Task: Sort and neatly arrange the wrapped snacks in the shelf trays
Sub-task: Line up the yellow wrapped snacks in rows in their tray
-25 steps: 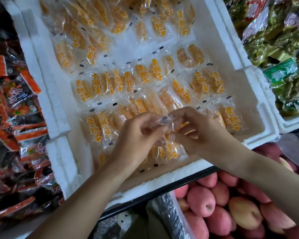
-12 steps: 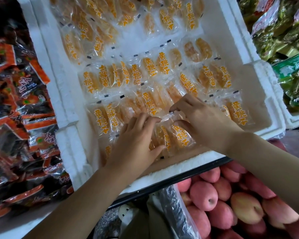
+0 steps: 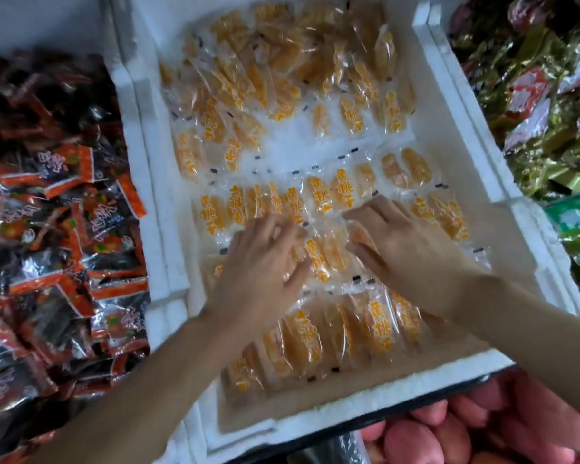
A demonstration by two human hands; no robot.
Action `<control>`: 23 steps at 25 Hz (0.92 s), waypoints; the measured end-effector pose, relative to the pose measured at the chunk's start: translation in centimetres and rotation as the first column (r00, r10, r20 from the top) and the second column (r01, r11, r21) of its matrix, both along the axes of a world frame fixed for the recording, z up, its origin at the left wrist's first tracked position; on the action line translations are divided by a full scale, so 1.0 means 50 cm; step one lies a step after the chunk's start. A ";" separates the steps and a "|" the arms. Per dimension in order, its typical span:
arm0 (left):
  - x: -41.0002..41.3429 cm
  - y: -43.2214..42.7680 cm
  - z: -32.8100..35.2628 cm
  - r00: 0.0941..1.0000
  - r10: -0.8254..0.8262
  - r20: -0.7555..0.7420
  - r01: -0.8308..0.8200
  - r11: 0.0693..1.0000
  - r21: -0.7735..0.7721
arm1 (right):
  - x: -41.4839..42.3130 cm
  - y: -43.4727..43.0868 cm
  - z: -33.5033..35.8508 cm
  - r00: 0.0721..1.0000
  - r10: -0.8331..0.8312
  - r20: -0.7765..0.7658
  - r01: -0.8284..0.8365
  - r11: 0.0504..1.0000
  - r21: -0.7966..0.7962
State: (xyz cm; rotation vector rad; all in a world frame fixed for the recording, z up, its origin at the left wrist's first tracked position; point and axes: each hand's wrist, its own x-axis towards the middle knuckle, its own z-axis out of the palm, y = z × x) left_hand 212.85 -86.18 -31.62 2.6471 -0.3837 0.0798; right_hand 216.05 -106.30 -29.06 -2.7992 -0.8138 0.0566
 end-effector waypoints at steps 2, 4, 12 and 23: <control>0.067 0.037 0.018 0.987 0.156 0.042 -0.155 0.987 -0.034 | 0.064 0.052 -0.001 1.000 -0.009 -0.024 0.012 0.995 0.104; 0.126 0.072 0.031 0.947 0.320 0.029 -0.320 0.947 -0.023 | 0.131 0.119 -0.014 0.998 -0.025 -0.063 0.034 0.990 0.139; 0.240 0.093 0.008 0.800 0.595 -0.077 -0.586 0.803 0.113 | 0.279 0.290 -0.041 0.986 -0.153 -0.071 0.160 0.980 0.122; 0.214 0.093 0.031 0.807 0.584 -0.092 -0.583 0.761 -0.286 | 0.233 0.203 0.008 0.987 -0.161 -0.002 0.136 0.828 0.544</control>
